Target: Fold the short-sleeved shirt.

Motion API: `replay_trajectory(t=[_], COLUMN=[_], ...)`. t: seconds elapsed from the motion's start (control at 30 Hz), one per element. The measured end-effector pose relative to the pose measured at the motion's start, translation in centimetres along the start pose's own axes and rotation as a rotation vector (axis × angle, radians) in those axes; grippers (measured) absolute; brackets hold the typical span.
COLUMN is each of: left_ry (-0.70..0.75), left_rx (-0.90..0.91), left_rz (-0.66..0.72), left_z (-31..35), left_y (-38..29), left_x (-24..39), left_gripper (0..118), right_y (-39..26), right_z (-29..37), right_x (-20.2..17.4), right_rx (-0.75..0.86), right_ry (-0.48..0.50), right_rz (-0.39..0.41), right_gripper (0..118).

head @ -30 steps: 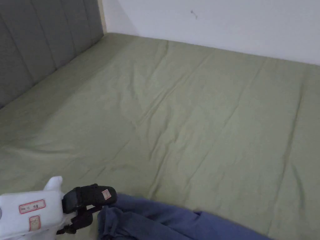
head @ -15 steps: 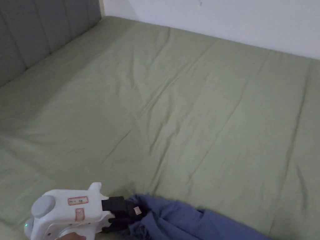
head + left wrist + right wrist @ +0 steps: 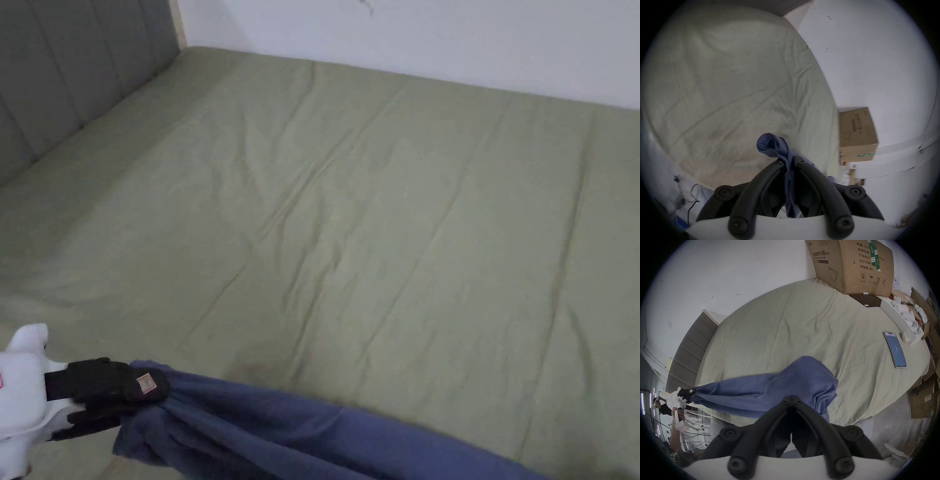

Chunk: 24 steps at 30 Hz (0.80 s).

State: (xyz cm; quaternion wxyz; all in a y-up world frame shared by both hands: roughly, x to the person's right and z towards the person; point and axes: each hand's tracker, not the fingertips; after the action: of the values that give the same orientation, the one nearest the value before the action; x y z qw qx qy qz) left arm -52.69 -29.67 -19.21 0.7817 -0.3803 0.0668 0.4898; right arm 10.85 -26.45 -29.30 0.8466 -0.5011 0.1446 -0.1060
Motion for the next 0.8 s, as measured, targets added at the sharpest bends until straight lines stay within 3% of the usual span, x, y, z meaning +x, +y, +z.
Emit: replay_trajectory(t=[0.1,0.3,0.47,0.5,0.53,0.6,0.67,0.73,0.77,0.8], left_ry=[0.062,-0.085,0.018,0.024,0.015,-0.116,-0.269,-0.385,-0.396,-0.381], left_rx=[-0.036,-0.274,-0.439,-0.439,-0.439,-0.420,-0.454,-0.500,-0.498,-0.447], left_rz=[-0.126,-0.314,-0.332,-0.319,-0.310,-0.237,-0.123,0.000,0.013,0.007], left_z=[-1.7,-11.8,-20.4,-21.3,-21.4,-20.2,-18.7,-16.2,-15.2,-13.9], left_y=[-1.9,-8.0,-12.2,-12.7,-13.2,-13.4,-12.7,-11.5,-10.9,-10.2], left_x=[4.3,11.1,11.8,11.7,12.0,12.9,13.4,13.5,13.3,13.0], left_gripper=[9,9,11,18,33,78,104,101,93,78], right_y=[-0.3,-1.5,-2.7,-3.1,-3.4,-3.6,-3.7,-3.4,-3.3,-3.3], right_z=[-0.4,0.4,1.2,1.3,1.3,1.0,0.7,0.0,-0.2,-0.4], right_x=[0.4,1.7,4.1,4.6,4.9,5.9,6.2,6.3,6.1,6.0], right_rx=[-0.004,0.012,0.035,0.033,0.030,0.024,0.016,0.006,0.003,0.002], right_ry=[0.003,0.010,-0.046,-0.050,-0.059,-0.062,-0.056,-0.040,-0.031,-0.019], right_rz=[-0.030,-0.083,-0.167,-0.188,-0.208,-0.226,-0.239,-0.243,-0.238,-0.230], right_gripper=[0,0,0,0,0,0,0,0,0,0])
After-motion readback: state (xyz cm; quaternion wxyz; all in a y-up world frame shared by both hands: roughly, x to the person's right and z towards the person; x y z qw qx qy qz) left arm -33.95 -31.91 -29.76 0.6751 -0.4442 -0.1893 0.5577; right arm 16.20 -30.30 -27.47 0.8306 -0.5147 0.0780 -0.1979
